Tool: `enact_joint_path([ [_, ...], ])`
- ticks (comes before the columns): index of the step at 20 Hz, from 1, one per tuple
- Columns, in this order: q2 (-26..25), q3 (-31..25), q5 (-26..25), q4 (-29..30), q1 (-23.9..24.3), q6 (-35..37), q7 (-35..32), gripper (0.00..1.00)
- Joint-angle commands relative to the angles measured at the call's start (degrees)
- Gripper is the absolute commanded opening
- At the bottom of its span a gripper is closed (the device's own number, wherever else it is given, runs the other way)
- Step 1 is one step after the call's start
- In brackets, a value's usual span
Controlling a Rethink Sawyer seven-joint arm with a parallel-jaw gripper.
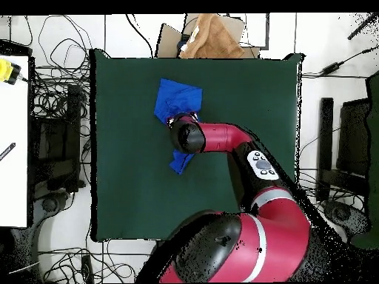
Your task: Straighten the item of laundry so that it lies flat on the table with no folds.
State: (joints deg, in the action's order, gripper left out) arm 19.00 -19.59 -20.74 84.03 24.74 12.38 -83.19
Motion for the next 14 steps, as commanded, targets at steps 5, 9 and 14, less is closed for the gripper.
enact_joint_path([
  [5,-3.8,-5.3,-2.8,-0.8,0.1,1.9,0.1,0.0],
  [9,-4.0,-6.0,-3.0,-0.6,1.1,2.5,1.0,0.0],
  [14,-4.4,-7.2,-3.2,0.0,3.3,3.6,2.3,0.0],
])
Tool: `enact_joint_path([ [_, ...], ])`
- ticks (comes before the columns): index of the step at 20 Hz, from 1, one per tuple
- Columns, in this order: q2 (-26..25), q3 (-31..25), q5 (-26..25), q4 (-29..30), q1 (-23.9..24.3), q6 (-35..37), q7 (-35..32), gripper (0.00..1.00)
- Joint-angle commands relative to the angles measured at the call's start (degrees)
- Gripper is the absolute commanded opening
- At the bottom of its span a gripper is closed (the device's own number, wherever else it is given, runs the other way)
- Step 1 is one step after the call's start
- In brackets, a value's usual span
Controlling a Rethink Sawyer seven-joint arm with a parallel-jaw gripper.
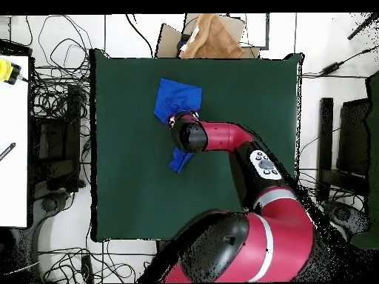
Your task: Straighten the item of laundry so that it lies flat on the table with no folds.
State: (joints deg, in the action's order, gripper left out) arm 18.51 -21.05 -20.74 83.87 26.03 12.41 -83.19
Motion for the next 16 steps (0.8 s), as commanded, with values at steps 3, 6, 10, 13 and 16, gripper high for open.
enact_joint_path([
  [3,-2.3,-7.5,-3.6,3.2,6.0,5.1,4.4,0.0],
  [6,1.6,-9.3,-3.3,5.5,12.0,10.9,9.1,0.0],
  [10,1.2,-12.4,-3.8,1.5,18.0,19.0,16.9,0.0],
  [13,-2.7,-14.9,-4.8,-3.4,20.9,23.7,22.6,0.0],
  [16,-6.5,-16.4,-5.9,-6.3,23.4,25.4,26.8,0.0],
])
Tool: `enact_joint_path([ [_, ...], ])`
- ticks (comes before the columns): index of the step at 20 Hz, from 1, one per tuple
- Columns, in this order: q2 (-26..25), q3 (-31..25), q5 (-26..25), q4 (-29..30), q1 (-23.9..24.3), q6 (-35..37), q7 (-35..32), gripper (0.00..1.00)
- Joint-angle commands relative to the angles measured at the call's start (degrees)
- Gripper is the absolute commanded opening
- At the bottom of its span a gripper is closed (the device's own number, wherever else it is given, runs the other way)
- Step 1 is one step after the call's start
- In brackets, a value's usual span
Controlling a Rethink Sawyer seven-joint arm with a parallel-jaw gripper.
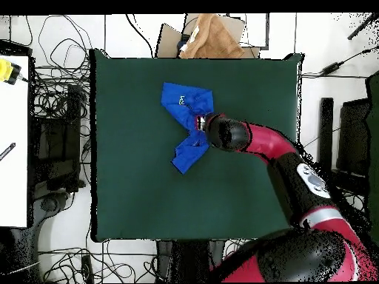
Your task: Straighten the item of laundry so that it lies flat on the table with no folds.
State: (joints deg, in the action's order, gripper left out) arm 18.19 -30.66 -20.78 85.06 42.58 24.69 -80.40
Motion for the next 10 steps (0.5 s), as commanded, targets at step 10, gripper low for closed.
enact_joint_path([
  [10,-14.9,-8.0,-9.0,-9.2,14.7,11.3,34.4,0.0],
])
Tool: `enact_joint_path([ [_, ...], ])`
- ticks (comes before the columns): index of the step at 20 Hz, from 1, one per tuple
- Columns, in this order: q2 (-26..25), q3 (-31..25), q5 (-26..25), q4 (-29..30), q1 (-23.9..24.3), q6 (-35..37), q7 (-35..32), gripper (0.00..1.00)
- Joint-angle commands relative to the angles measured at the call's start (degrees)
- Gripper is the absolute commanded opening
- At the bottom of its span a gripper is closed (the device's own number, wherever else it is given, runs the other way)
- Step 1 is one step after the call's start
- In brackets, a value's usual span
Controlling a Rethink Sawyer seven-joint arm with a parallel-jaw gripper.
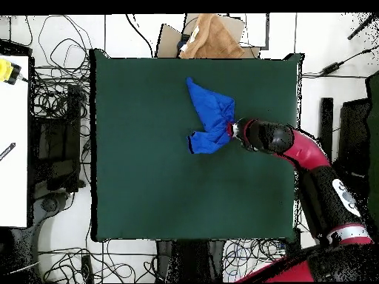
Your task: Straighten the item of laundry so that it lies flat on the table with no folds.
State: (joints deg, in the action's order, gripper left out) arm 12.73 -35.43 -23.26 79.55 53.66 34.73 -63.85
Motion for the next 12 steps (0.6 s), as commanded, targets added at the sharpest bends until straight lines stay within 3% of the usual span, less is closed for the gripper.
enact_joint_path([
  [1,-10.0,-3.1,-6.6,-3.8,3.9,1.0,18.5,0.0],
  [12,-11.0,-2.2,-7.8,-2.7,4.7,-1.6,19.1,0.0],
])
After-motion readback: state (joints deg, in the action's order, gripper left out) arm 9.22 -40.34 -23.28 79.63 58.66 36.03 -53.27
